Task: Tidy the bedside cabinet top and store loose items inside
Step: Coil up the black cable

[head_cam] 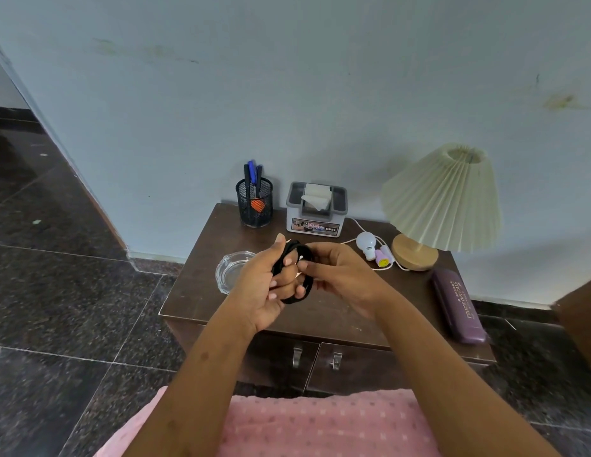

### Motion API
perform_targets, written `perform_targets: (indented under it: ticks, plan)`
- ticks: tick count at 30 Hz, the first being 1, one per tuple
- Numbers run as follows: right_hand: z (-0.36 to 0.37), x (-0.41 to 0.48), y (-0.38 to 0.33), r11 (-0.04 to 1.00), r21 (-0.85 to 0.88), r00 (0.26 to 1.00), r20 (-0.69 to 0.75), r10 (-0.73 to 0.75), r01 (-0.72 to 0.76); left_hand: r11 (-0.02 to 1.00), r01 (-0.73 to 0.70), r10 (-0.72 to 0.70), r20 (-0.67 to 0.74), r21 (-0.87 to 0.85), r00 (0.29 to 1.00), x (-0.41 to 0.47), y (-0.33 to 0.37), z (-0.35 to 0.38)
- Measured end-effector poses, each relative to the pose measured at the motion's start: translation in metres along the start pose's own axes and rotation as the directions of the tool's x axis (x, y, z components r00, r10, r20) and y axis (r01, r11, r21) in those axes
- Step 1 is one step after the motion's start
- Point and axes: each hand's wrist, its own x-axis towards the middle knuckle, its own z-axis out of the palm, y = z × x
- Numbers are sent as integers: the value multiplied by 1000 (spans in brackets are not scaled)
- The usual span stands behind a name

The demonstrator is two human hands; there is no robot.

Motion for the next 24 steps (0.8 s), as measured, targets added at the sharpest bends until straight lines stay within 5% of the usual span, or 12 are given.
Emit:
perform_targets:
  ticks: [8, 12, 16, 20, 24]
  plan:
    - [4, 1, -3, 977, -211, 997, -75, -7, -9, 931, -94, 159, -163, 352, 974, 5, -2, 1]
    - [12, 0, -2, 990, -95, 993, -45, -109, 104, 891, -128, 239, -210, 435, 948, 7, -2, 1]
    - [14, 1, 0, 979, -84, 974, -114, -197, 188, 913, -128, 242, -262, 387, 934, 7, 3, -2]
    - [14, 2, 2, 980, -90, 950, -242, -195, 178, 992, -70, 100, -304, 107, 947, 5, 9, -6]
    - [18, 1, 1, 977, -19, 958, -194, -212, 212, 991, -104, 122, -249, 85, 961, 5, 7, -7]
